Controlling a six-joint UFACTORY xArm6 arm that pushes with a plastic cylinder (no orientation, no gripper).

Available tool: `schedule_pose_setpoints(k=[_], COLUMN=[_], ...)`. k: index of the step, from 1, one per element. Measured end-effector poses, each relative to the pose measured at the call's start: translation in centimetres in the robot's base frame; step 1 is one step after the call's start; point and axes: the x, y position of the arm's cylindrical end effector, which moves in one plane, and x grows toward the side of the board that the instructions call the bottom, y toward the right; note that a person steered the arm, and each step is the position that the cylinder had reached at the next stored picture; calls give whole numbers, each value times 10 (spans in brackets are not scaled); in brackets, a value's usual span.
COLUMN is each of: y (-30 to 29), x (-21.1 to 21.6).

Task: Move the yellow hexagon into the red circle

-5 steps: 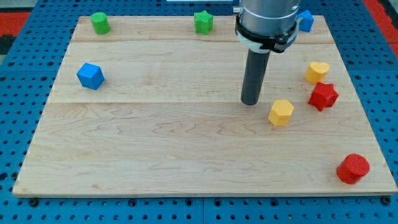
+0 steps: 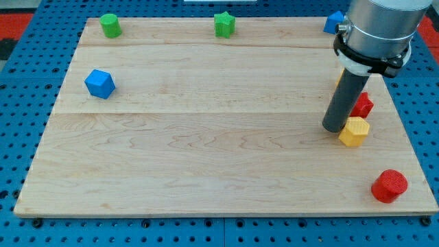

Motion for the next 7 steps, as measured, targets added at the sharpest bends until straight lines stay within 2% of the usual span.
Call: schedule_pose_setpoints(k=[2,5,7], y=[13,23,39], x=[-16,3,-3])
